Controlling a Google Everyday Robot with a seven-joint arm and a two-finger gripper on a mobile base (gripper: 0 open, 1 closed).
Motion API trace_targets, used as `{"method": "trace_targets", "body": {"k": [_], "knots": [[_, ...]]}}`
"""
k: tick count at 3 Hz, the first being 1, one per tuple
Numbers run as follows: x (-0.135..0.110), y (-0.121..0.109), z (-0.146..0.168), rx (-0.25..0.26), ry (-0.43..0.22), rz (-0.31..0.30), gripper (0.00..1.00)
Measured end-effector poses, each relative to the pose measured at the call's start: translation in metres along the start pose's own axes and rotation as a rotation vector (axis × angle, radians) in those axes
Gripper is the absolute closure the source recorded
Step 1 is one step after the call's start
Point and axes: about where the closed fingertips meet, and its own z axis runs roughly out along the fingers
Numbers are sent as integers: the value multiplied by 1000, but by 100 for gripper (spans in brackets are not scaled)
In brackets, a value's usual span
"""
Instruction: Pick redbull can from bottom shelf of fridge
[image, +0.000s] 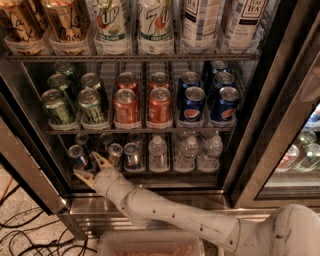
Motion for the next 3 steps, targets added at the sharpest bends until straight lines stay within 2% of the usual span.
{"method": "trace_targets", "body": {"k": [1,3], "knots": [[2,0,13,-30,-14,19,33],[8,19,32,-112,-8,47,34]]}}
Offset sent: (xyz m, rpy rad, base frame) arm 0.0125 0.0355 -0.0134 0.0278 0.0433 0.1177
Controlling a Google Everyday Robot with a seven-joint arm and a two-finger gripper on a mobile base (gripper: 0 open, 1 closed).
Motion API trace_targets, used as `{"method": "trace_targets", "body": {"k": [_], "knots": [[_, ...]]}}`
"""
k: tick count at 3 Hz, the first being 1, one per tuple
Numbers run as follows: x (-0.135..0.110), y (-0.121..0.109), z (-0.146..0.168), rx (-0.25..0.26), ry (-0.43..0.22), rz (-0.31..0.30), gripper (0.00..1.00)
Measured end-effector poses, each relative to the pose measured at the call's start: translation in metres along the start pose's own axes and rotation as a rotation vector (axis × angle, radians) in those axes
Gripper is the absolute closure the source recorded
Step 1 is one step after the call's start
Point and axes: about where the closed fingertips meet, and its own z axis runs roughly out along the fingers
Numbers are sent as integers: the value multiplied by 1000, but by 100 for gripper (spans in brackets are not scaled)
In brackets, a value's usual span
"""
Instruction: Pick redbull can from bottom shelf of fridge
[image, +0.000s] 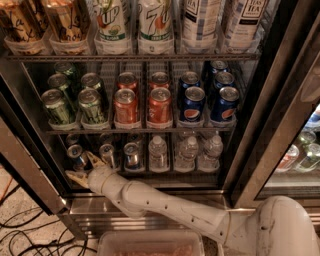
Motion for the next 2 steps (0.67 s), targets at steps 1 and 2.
{"method": "trace_targets", "body": {"k": [1,2], "knots": [[3,9,8,-32,8,7,35],[6,14,13,-46,15,15,54]]}}
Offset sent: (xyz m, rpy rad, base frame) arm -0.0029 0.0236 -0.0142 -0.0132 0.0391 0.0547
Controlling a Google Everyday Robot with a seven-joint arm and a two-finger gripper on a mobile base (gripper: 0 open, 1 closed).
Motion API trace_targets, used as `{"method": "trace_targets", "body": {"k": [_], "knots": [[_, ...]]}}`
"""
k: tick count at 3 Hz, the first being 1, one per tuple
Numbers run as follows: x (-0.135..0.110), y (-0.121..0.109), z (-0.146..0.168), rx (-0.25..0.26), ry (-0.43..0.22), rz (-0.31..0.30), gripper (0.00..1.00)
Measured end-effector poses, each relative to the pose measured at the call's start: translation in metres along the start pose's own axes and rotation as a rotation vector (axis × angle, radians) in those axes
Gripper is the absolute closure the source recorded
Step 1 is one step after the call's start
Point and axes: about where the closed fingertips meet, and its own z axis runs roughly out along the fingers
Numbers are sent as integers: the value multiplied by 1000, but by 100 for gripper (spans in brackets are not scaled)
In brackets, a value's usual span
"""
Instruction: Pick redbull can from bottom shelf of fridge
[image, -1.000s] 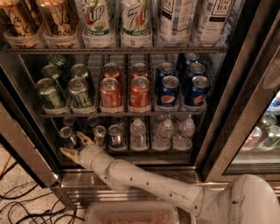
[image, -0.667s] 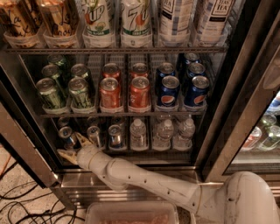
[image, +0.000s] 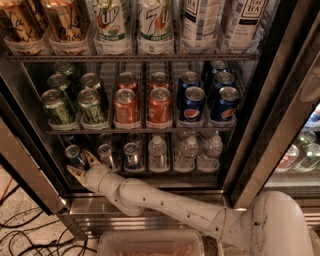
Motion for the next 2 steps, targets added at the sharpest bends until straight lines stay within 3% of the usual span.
{"method": "trace_targets", "body": {"k": [2], "knots": [[0,0,0,0,0,0,99]]}}
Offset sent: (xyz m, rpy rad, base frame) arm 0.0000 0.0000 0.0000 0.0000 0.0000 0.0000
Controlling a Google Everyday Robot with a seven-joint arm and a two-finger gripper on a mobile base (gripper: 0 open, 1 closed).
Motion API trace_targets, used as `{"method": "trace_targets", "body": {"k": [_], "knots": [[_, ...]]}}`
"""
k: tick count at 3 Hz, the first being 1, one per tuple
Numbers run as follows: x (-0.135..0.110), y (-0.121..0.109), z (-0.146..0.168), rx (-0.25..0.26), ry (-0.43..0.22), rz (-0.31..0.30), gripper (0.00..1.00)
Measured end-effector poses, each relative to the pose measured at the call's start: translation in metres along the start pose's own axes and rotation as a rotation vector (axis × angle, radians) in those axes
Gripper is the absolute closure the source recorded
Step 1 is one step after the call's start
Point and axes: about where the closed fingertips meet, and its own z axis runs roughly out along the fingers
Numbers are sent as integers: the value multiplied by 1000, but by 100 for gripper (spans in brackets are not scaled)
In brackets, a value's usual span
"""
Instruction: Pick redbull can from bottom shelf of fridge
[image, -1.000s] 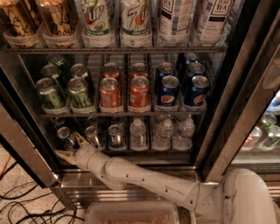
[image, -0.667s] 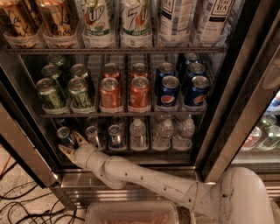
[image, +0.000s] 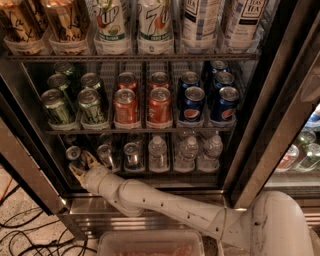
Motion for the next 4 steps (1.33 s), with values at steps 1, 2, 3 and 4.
{"method": "trace_targets", "body": {"k": [1,2,3,4], "knots": [[0,0,0,0,-1,0,100],[-20,5,-10,5,-33,-30,100],[-46,11,-23,3,-57,-73,100],[-64,18,-33,-18,-59,-98,100]]}}
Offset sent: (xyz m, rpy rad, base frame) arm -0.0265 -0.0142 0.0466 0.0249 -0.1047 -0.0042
